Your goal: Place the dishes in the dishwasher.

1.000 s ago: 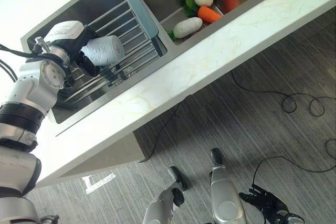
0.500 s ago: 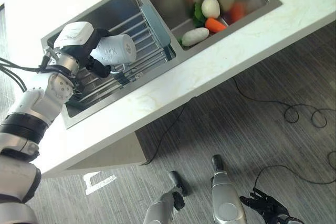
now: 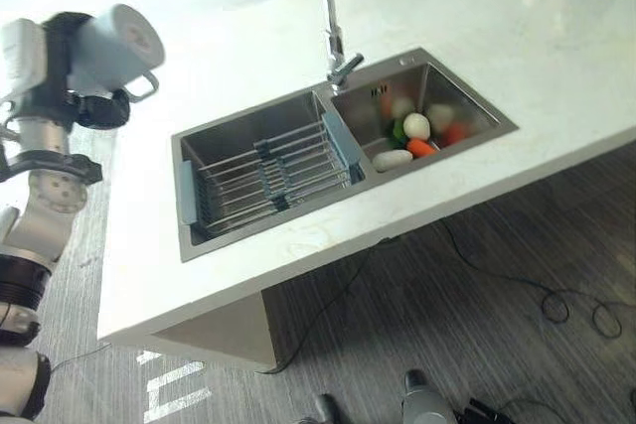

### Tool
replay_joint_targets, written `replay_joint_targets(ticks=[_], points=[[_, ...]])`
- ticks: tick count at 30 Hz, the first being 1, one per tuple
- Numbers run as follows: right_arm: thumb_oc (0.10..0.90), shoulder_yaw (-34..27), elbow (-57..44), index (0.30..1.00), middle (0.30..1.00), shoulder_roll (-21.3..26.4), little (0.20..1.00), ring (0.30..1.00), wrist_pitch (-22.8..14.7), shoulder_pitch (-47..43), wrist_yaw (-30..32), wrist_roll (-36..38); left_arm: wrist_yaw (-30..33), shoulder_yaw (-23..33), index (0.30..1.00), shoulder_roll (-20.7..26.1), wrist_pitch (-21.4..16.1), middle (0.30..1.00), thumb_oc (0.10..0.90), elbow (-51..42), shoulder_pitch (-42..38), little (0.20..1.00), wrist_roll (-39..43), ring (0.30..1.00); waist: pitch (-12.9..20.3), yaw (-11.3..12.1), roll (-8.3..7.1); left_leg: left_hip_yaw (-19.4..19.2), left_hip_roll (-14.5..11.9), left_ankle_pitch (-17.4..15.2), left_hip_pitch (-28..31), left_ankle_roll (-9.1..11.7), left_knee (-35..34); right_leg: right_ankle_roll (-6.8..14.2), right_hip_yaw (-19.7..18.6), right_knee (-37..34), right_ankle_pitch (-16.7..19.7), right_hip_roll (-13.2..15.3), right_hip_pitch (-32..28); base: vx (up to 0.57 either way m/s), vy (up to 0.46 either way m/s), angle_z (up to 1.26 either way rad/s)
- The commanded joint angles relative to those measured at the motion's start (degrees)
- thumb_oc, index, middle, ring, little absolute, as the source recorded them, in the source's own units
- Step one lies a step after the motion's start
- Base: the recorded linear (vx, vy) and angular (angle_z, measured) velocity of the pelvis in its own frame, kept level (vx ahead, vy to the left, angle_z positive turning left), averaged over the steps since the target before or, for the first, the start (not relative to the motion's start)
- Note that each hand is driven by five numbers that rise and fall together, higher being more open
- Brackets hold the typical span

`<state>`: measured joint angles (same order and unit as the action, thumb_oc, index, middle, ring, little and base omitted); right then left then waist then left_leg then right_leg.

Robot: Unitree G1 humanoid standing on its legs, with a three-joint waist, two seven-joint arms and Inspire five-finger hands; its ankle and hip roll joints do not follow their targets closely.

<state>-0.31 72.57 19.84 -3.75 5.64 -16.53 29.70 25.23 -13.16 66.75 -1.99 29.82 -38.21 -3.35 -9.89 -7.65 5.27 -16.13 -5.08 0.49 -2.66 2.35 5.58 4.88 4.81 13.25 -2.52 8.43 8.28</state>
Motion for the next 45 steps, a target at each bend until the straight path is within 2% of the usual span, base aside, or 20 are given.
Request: replay_joint_targets(ticks=[1,4,6,8,11,13,16,18,22,26,28,30,31,32,34,37,38,39,42,45], points=[[0.8,-0.68,-0.93,0.9,0.9,0.85,0.9,0.9,-0.75,2.53,-1.88,-2.04,4.38,10.44,0.3,5.78,-3.91,0.3,0.4,-2.92,-1.06,0.3,4.35,0.3,1.97,-0.76,1.16,2.84,-2.78,-14.1,-2.74,2.28,11.6,4.84,4.8,3.94,-8.6,3.67,-2.32,-0.07,-0.047,0.15],[0.8,-1.35,0.22,0.9,0.9,0.25,0.9,0.9,-0.96,2.19,-2.76,-3.86,3.94,14.48,0.3,3.7,-4.85,0.3,0.4,-7.18,3.48,0.3,5.77,0.3,2.73,0.41,0.77,3.59,-2.95,-14.09,-2.57,2.32,11.6,4.38,5.58,3.94,-9.11,3.26,-3.07,-0.08,-0.053,0.15],[0.8,-0.13,0.52,0.9,0.9,-0.63,0.9,0.9,-0.5,0.88,-3.56,-8.67,4.76,21.22,0.3,-1.89,-4.21,0.3,0.4,-14.96,12.31,0.3,6.27,0.3,3.59,2.61,0.19,5.33,-3.13,-13.88,-2.45,2.56,11.6,3.54,7.22,3.94,-10.23,2.71,-4.38,-0.2,-0.129,0.48],[0.8,2.94,1.46,0.9,0.9,-1.36,0.9,0.9,0.18,-1.37,-3.79,-19.63,4.9,27.66,0.3,-11.92,-6.6,0.3,0.4,-23.66,24.69,0.3,7.13,0.3,3.99,6.67,-0.36,7.92,-3.61,-11.94,-3.51,3.75,11.6,2.17,10.06,3.94,-10.96,1.83,-5.32,-0.25,-0.124,0.74],[0.8,4.84,3.31,0.9,0.9,-0.14,0.9,0.9,3.2,-3.9,-5.43,-18.35,3.11,26.84,0.3,-23.28,-9.83,0.3,0.4,-31.39,29.21,0.3,7.12,0.3,1.59,9.66,0.1,4.81,-9.98,-4.26,-8.34,7.52,11.6,1.18,18.25,3.94,-12.09,1.53,-9.07,-0.41,0.08,2.29],[0.8,3.37,3.29,0.9,0.9,1.02,0.9,0.9,3.72,-5.64,-6.21,-14.99,3.33,24.6,0.3,-28.34,-13.06,0.3,0.4,-31.69,31.18,0.3,6.21,0.3,1.54,10.65,-1.21,1.34,-10.2,-4.91,-5.79,7.28,11.6,1.06,22.63,3.94,-12.33,3.42,-10.59,-0.35,0.244,3.45],[0.8,1.71,1.47,0.9,0.9,1.21,0.9,0.9,4.68,-6.33,-7.47,-9.42,2.2,23.48,0.3,-31.12,-17.52,0.3,0.4,-31.38,32.93,0.3,7.05,0.3,1.53,10.98,-2.8,-3.91,-8.67,-7.14,-1.54,4.91,11.6,1.45,27.6,3.94,-9.8,5.91,-11.15,-0.27,0.315,1.57],[0.8,0.81,1.38,0.9,0.9,0.59,0.9,0.9,3.47,-5.18,-8.29,-7.25,1.66,22.91,0.3,-32.01,-18.85,0.3,0.4,-31.56,33.59,0.3,7.31,0.3,1.88,11.46,-2.86,-4.56,-8.29,-7.65,-1.68,4.66,11.6,1.44,29.76,3.94,-9.65,6.47,-12.4,-0.16,0.388,0.99],[0.8,-1.42,-0.03,0.9,0.9,-1.8,0.9,0.9,6.59,-4.78,-9.69,-4.98,0.65,22.69,0.3,-32.67,-17.92,0.3,0.4,-34.52,34.81,0.3,7.87,0.3,3.35,13.78,-2.87,-1.21,-4.06,-11.17,-0.78,2.74,11.6,3.04,31.59,3.94,-8.72,8.16,-13.67,-0.03,0.374,0.89],[0.8,-1.53,-1.18,0.9,0.9,-3.75,0.9,0.9,5.58,-4.31,-8.32,-5.97,-3.53,21.83,0.3,-32.89,-16.95,0.3,0.4,-35.0,34.18,0.3,9.34,0.3,4.43,15.8,-2.68,0.66,-1.18,-13.02,-0.67,0.85,11.6,3.69,33.57,3.94,-7.19,9.87,-15.93,0.04,0.329,0.3],[0.8,-2.05,-1.91,0.9,0.9,-3.98,0.9,0.9,5.29,-4.33,-7.98,-3.97,-4.88,20.43,0.3,-32.54,-17.18,0.3,0.4,-34.38,33.3,0.3,8.9,0.3,4.21,15.57,-2.58,2.0,0.43,-13.67,-0.68,-0.7,11.6,4.13,32.34,3.94,-3.21,9.06,-17.36,0.13,0.278,0.33],[0.8,-2.79,-2.49,0.9,0.9,-4.12,0.9,0.9,5.32,-4.37,-8.19,-3.26,-5.75,18.47,0.3,-32.35,-17.8,0.3,0.4,-32.99,31.9,0.3,9.28,0.3,3.23,14.33,-2.08,4.61,1.93,-14.41,-0.35,-2.53,11.6,5.11,28.21,6.12,1.75,7.81,-17.08,0.14,0.228,0.55],[0.8,-2.93,-2.39,0.9,0.9,-4.06,0.9,0.9,5.1,-4.44,-8.73,-2.5,-6.32,17.18,0.3,-32.48,-18.27,0.3,0.4,-32.41,30.98,0.3,9.4,0.3,2.69,13.53,-2.22,6.43,2.86,-14.65,-0.44,-3.2,11.6,5.02,24.46,6.66,1.18,6.1,-15.74,0.04,0.12,1.34],[0.8,-2.66,-1.95,0.9,0.9,-4.02,0.9,0.9,4.03,-4.45,-9.27,-0.03,-7.78,14.63,0.3,-32.94,-19.8,0.3,0.4,-30.76,29.15,0.3,10.03,0.3,1.73,11.59,-2.08,10.14,4.43,-13.67,-1.32,-4.54,11.6,3.71,18.55,6.49,0.73,1.58,-12.47,0.02,0.019,1.35],[0.8,-1.37,-1.93,0.9,0.9,-3.81,0.9,0.9,3.48,-4.9,-10.58,0.97,-8.31,12.25,0.3,-33.76,-19.91,0.3,0.4,-29.26,27.53,0.3,9.92,0.3,0.89,9.58,-2.48,15.09,6.99,-13.91,-1.67,-4.88,11.6,3.18,12.16,3.94,-2.31,-1.44,-8.71,0.09,-0.062,2.3],[0.8,-0.77,-1.44,0.9,0.9,-3.23,0.9,0.9,4.18,-5.31,-10.81,0.9,-8.63,10.89,0.3,-34.37,-19.69,0.3,0.4,-28.6,26.83,0.3,9.49,0.3,0.58,8.54,-3.45,17.45,9.02,-14.84,-1.52,-4.79,11.6,3.72,7.59,3.94,-3.79,-1.12,-4.03,0.14,-0.146,1.24],[0.8,-0.89,-0.28,0.9,0.9,-3.15,0.9,0.9,4.98,-5.85,-10.4,0.56,-11.14,9.68,0.3,-34.41,-21.08,0.3,0.4,-27.55,26.98,0.3,9.16,0.3,0.58,6.79,-4.01,19.57,9.88,-16.01,-1.01,-5.13,11.6,5.05,1.19,3.94,-1.73,-1.5,1.26,0.3,-0.363,1.25],[0.8,-0.44,0.23,0.9,0.9,-2.85,0.9,0.9,5.66,-6.29,-10.87,0.07,-11.52,9.56,0.3,-34.21,-21.66,0.3,0.4,-27.7,27.39,0.3,6.93,0.3,0.88,6.97,-4.09,18.96,8.9,-16.1,-0.98,-4.55,11.6,4.55,1.71,3.94,-3.05,-1.81,0.17,0.33,-0.456,2.34],[0.8,0.4,1.12,0.9,0.9,-2.55,0.9,0.9,5.72,-6.49,-11.64,-1.8,-10.87,8.71,0.3,-34.02,-18.19,0.3,0.4,-31.05,28.66,0.3,4.72,0.3,1.96,7.75,-4.23,18.0,6.79,-15.39,-1.42,-3.13,11.6,3.28,2.05,3.94,-6.08,-3.05,-2.18,0.18,-0.281,1.26],[0.8,0.94,1.45,0.9,0.9,-2.26,0.9,0.9,6.62,-6.97,-10.8,1.05,-9.93,8.9,0.3,-33.35,-14.58,0.3,0.4,-34.47,29.42,0.3,3.76,0.3,2.44,8.66,-4.22,16.65,5.12,-13.88,-1.21,-1.52,11.6,2.03,3.46,3.94,-8.28,-3.53,-3.82,0.17,-0.256,0.53]])
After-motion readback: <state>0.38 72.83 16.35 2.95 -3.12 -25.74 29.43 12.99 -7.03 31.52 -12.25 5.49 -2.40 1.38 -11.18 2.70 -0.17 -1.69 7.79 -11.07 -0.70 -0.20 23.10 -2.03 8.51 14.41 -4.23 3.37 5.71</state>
